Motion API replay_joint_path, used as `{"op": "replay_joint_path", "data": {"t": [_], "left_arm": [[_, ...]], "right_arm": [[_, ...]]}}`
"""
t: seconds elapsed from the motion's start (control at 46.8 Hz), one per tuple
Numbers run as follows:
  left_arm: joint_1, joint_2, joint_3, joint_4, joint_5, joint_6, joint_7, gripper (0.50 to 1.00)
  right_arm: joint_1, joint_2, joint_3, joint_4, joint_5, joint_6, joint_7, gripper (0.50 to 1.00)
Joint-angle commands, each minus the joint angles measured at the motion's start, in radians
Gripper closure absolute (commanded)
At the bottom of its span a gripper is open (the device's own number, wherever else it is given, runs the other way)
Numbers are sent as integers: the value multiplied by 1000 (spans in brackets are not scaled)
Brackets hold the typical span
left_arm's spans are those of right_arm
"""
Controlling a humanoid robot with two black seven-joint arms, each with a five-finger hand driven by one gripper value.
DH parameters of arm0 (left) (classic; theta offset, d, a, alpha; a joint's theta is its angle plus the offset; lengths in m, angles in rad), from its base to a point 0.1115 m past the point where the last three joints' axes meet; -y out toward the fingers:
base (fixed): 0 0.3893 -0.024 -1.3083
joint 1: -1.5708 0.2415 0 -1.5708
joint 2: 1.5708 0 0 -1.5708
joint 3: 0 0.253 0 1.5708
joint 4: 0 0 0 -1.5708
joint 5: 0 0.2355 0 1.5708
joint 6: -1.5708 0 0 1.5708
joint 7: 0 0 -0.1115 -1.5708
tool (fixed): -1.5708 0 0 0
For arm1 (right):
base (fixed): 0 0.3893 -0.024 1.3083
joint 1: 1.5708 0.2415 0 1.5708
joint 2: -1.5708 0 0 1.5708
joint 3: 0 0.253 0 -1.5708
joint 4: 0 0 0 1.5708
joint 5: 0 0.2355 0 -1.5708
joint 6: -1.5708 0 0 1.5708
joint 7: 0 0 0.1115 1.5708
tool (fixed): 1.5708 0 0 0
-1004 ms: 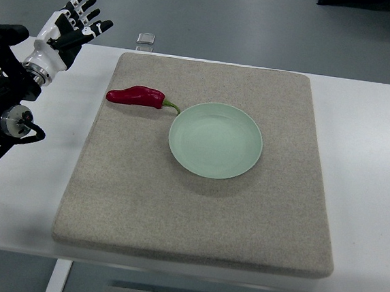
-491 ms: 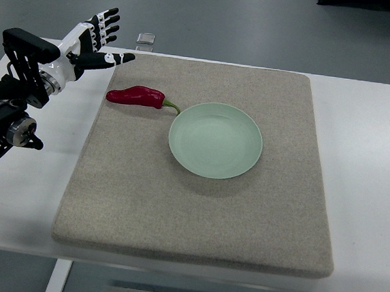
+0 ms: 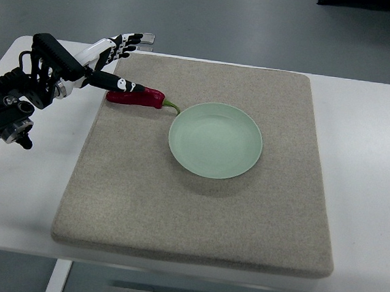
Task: Place red pepper on plate with left hand
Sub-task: 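Reach the open left hand forward over the red chili pepper, then lower the left hand and close its fingers around the red pepper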
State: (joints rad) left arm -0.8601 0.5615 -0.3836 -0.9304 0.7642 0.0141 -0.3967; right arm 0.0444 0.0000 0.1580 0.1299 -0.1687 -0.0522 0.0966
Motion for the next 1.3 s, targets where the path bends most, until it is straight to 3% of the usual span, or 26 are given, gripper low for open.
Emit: {"op": "replay_joint_path", "data": {"t": [0.0,0.321,0.684,1.004,1.282], "left_arm": [[-10,14,17,-4,47,0,-1,546],[-31,41,28,4,188,-10,18,553],[-181,35,195,36,199,-9,90,557],[-238,21,311,81,201,-13,91,559],[-267,-52,333,134,201,-13,91,566]], "right_arm": [[0,0,0,0,0,0,0,568],[0,0,0,0,0,0,0,568],[0,0,0,0,0,0,0,568],[0,0,0,0,0,0,0,568],[0,0,0,0,0,0,0,568]]}}
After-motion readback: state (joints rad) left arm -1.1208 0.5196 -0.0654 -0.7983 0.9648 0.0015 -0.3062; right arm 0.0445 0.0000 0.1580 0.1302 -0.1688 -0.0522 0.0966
